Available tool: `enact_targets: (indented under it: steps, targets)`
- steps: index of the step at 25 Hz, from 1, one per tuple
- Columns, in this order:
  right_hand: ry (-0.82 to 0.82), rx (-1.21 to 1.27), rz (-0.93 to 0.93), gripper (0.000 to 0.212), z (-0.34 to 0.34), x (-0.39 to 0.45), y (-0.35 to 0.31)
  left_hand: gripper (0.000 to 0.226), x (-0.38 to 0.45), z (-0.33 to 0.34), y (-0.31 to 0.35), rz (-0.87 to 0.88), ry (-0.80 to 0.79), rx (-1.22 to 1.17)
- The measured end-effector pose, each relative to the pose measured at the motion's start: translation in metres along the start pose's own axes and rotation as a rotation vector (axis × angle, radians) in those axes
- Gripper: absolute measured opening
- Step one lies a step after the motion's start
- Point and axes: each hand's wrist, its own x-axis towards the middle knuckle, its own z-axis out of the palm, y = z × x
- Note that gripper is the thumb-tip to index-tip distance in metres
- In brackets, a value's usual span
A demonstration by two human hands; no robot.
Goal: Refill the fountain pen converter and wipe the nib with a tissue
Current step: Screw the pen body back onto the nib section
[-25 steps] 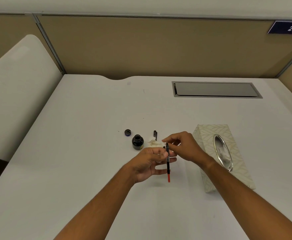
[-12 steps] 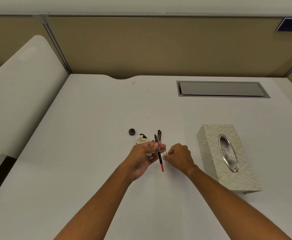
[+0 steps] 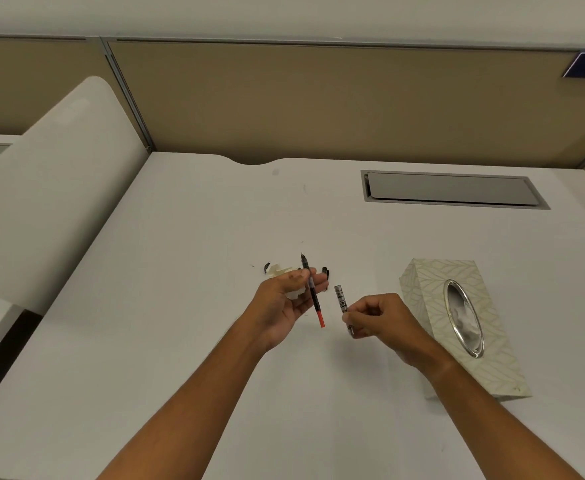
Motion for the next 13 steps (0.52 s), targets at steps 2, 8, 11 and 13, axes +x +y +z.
enact_targets:
  steps: [2,8,11,13]
  targets:
    - [-0.076,0.025,-0.023,0.007,-0.002,-0.005,-0.008,0.014,0.003,0.001,0.004,0.003,0.035,-0.041]
    - [-0.173,-0.033,-0.033,0.007,-0.001,-0.011,-0.019,0.014,0.010,0.005,0.016,0.041,0.093,-0.100]
    - [-0.197,-0.062,-0.028,0.005,0.003,-0.012,-0.020,0.013,0.012,0.007,0.018,0.046,0.100,-0.117]
    - [-0.203,-0.071,-0.026,0.003,0.005,-0.012,-0.021,0.013,0.012,0.008,0.017,0.045,0.105,-0.129]
